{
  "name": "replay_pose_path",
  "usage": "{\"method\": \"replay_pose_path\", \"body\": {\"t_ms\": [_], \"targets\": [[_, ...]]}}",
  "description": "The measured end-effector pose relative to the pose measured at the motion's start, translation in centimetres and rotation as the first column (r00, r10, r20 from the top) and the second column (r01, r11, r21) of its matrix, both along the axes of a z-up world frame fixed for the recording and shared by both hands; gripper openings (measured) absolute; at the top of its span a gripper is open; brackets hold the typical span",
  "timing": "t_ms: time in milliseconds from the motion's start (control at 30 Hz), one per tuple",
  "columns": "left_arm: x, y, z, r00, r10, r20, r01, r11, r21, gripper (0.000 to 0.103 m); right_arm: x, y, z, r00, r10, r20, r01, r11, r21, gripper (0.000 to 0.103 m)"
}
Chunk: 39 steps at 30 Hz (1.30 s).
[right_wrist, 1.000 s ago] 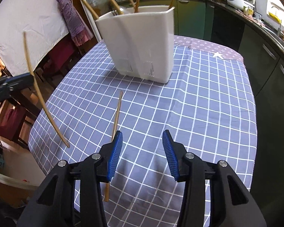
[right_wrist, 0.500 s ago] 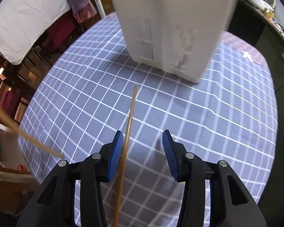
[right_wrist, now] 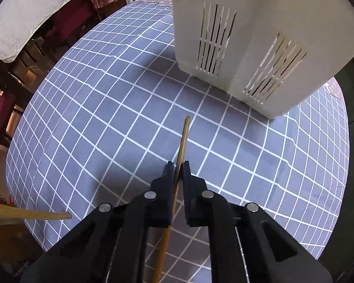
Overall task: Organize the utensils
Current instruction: 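Lift both held chopsticks upright and carry them toward the white holder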
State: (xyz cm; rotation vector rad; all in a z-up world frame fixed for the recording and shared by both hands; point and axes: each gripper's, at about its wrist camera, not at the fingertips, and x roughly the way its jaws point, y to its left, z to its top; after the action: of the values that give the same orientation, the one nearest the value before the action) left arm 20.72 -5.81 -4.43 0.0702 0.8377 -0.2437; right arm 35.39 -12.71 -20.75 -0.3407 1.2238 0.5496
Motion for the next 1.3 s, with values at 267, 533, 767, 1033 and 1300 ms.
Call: {"method": "replay_pose_path", "body": {"t_ms": [267,533,767,1033,1300], "targets": [[-0.1,0.1,0.0,1.000,-0.002,0.000,0.002,1.000,0.003,0.006,-1.5,-2.7,5.2,0.994,-0.051,0.095,0.038,0.990,0.135,0.006],[-0.4,0.3,0.1,1.000,0.000,0.005,0.000,1.000,0.006,0.006,-6.5,-8.1,13.5,0.951,-0.139,0.275,0.052,0.952,0.303,0.006],[-0.6,0.1,0.2,1.000,0.001,0.010,-0.001,1.000,0.014,0.006,-10.3,-11.3,15.6,0.923,-0.172,0.345,0.053,0.943,0.330,0.006],[-0.8,-0.2,0.3,1.000,-0.007,0.011,0.007,1.000,0.021,0.006,-12.0,-11.9,15.5,0.921,-0.172,0.350,0.044,0.938,0.345,0.006],[-0.8,-0.1,0.4,1.000,-0.012,0.010,0.012,1.000,0.017,0.006,-12.2,-12.0,15.3,0.925,-0.167,0.342,0.041,0.937,0.346,0.006]]}}
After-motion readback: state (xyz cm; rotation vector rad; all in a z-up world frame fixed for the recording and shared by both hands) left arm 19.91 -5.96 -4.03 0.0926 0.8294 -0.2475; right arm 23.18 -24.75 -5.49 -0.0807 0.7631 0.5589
